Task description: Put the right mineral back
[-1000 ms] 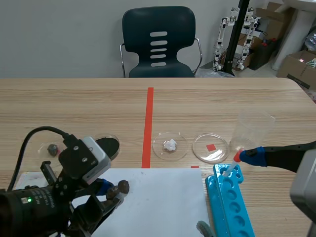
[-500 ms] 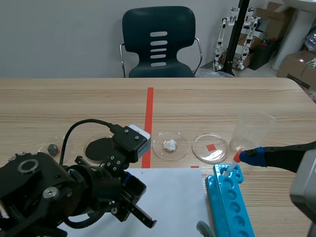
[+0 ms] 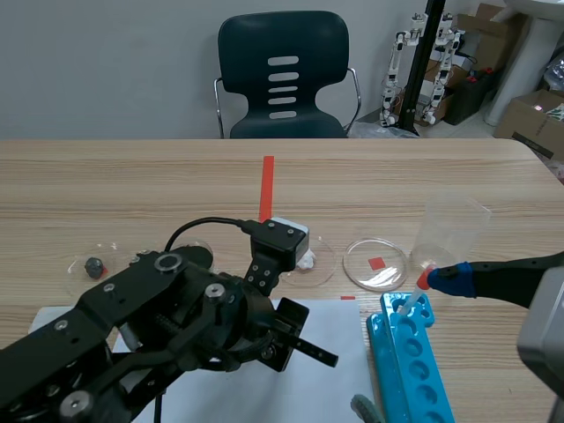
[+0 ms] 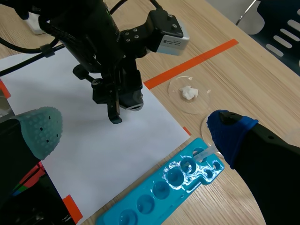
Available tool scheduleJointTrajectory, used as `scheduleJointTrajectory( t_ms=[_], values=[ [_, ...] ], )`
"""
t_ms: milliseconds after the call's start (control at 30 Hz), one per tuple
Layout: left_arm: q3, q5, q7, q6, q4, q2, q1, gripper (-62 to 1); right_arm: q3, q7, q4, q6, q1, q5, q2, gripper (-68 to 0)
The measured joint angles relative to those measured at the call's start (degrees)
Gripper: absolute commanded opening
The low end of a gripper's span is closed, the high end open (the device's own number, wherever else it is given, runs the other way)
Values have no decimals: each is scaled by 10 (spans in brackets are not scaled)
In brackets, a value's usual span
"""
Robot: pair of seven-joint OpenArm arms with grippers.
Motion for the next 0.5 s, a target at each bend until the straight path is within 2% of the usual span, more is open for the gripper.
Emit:
scheduleJointTrajectory(
  t_ms=[500],
  values=[
    [0,9,2,0,-83,58,-33,-519,0,0,0,0,0,0,0,-22]
  ],
)
